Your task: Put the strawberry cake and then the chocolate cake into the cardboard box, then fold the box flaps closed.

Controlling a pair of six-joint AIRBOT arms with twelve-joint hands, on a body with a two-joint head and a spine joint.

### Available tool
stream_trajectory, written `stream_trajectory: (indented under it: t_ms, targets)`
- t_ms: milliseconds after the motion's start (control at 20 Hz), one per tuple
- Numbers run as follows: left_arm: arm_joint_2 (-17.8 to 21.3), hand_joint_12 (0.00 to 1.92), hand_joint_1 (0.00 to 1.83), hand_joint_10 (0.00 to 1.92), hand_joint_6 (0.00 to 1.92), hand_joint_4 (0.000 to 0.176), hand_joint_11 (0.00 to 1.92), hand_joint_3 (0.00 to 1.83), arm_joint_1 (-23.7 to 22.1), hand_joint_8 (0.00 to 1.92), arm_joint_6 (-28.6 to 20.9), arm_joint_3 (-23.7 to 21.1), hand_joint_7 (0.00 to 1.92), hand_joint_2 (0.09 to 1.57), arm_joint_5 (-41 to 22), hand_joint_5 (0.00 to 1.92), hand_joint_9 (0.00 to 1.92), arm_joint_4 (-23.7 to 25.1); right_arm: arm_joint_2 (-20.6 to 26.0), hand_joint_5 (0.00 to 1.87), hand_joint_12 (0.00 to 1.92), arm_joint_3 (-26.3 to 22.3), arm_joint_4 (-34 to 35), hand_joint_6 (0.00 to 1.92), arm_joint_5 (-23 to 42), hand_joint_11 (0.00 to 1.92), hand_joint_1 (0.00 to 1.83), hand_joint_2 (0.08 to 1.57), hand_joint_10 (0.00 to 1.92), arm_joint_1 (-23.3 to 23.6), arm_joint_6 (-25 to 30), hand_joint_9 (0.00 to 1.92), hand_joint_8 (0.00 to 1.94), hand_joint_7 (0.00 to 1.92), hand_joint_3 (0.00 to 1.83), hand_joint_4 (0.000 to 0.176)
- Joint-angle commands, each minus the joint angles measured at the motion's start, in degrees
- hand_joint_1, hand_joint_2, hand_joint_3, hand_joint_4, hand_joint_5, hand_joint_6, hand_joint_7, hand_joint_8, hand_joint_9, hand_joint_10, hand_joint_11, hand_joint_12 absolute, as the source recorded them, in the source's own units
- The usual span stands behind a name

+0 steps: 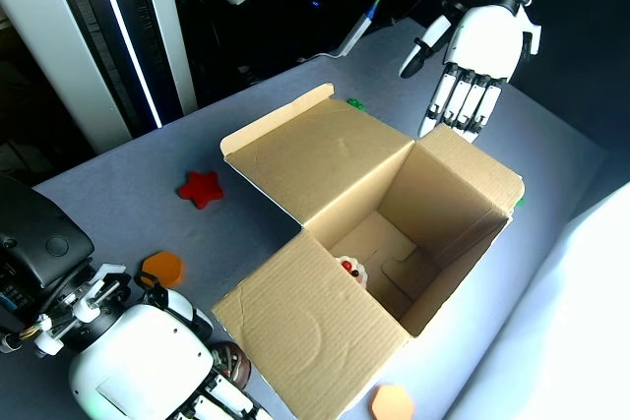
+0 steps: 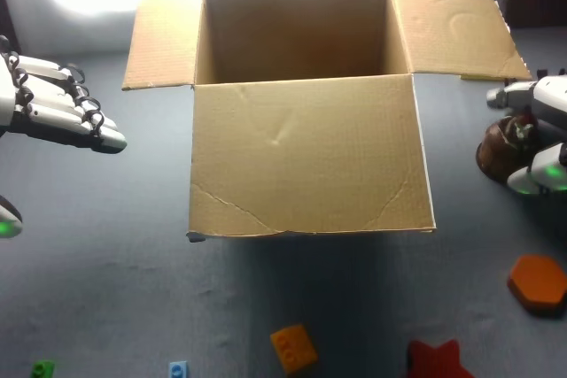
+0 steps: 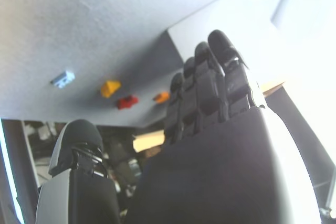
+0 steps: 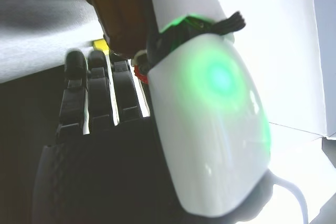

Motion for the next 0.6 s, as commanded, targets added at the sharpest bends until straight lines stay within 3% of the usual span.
stream_trajectory:
  t_ms: [0,50,150,350,550]
  targets:
    - [0.5,0.79,0.28,0.0,0.0,0.0,0.0,0.0,-0.2,0.0,0.1,-0.4,0.19,1.15,-0.4,0.12,0.23,-4.4,0.9,0.74,1.72,0.2,-1.5,0.97,3.0,0.17,1.19,1.16,0.98,0.6,0.0,0.63,0.97,0.91,0.0,0.0]
    - [0.6,0.82,0.29,0.01,0.0,0.0,0.0,0.0,0.1,0.0,0.1,-1.1,0.2,1.15,-0.1,0.13,0.24,-4.4,0.9,0.9,1.88,0.2,-1.5,0.9,2.9,0.27,1.22,1.16,1.34,0.9,0.0,0.62,1.26,0.9,0.0,0.0]
    - [0.5,0.81,0.29,0.0,0.0,0.0,0.0,0.0,0.5,0.0,0.1,-2.4,0.19,1.15,0.4,0.13,0.24,-4.4,1.0,0.93,1.92,0.2,-1.6,0.96,2.9,0.43,1.21,1.16,1.54,1.5,0.0,0.66,1.31,0.88,0.0,0.0]
    - [1.6,0.82,0.3,0.0,0.0,0.0,0.0,0.0,1.1,0.0,0.7,-4.7,0.2,1.16,0.4,0.14,0.24,-4.4,1.7,0.91,1.92,0.1,-1.6,1.02,3.0,0.4,1.2,1.17,1.57,3.1,0.0,0.62,1.35,0.85,0.0,0.0]
    - [1.9,0.81,0.33,0.0,0.0,0.0,0.0,0.0,0.8,0.0,0.6,-5.5,0.19,1.15,1.7,0.14,0.23,-4.1,6.1,0.91,1.92,-3.0,-1.6,1.04,4.3,0.41,1.2,1.17,1.52,7.1,0.2,0.64,1.31,0.86,0.0,0.0]
